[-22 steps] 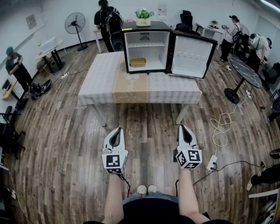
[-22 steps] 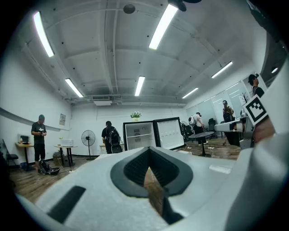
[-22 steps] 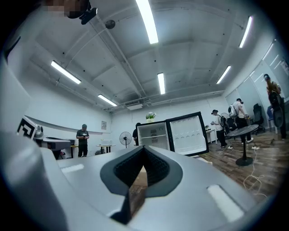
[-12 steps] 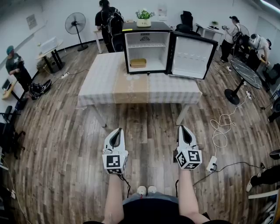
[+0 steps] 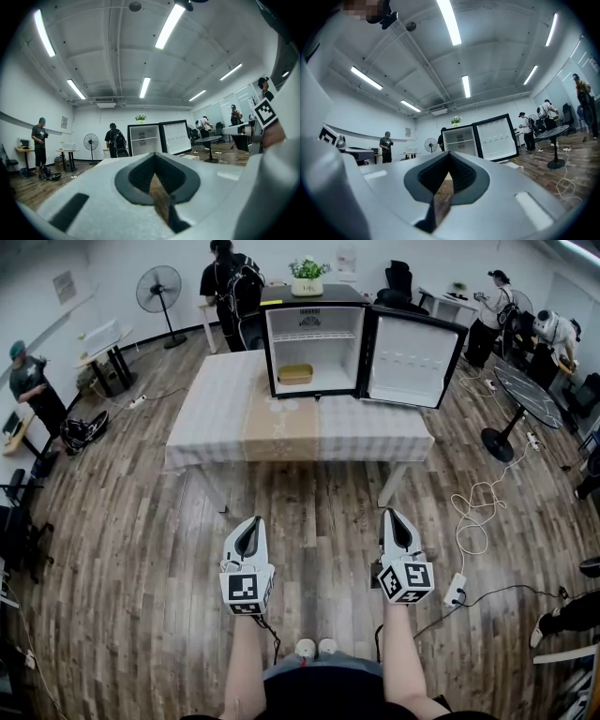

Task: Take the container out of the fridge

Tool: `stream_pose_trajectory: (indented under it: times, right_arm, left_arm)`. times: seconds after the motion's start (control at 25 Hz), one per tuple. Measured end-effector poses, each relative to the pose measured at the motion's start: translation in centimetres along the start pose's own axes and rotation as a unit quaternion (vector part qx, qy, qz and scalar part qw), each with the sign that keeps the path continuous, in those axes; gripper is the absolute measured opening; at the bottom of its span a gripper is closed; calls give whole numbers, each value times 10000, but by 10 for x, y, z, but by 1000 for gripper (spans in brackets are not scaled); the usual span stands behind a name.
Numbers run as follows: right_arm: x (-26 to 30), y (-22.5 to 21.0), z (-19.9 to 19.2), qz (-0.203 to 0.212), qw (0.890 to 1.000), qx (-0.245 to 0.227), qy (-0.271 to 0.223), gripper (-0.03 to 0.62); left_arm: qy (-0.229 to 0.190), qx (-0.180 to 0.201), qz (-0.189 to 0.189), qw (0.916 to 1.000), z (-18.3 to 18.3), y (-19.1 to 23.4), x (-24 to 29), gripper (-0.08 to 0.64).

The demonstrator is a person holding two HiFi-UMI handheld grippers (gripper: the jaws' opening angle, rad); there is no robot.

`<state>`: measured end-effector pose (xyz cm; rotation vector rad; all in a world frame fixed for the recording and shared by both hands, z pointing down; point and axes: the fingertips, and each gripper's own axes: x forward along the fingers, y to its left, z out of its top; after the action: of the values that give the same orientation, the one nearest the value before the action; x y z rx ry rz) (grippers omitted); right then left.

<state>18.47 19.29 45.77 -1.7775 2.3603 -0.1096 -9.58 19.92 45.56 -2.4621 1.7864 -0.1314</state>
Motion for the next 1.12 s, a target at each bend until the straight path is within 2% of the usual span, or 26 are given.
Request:
stream_pose_trajectory:
  times: [0.28, 0.8, 1.12]
  right_arm:
    - [14, 10, -7, 71, 10000, 28, -16, 12]
    - [31, 39, -18, 295, 9995, 69, -59, 214]
    - [65, 30, -15, 325, 9994, 50, -123, 247]
  left_arm:
    - [13, -54, -66, 10000, -8, 14, 8, 5]
    - [-18, -103, -245, 9996, -18, 39, 14, 5]
    - [-84, -98, -269, 9996, -15, 51, 44, 5]
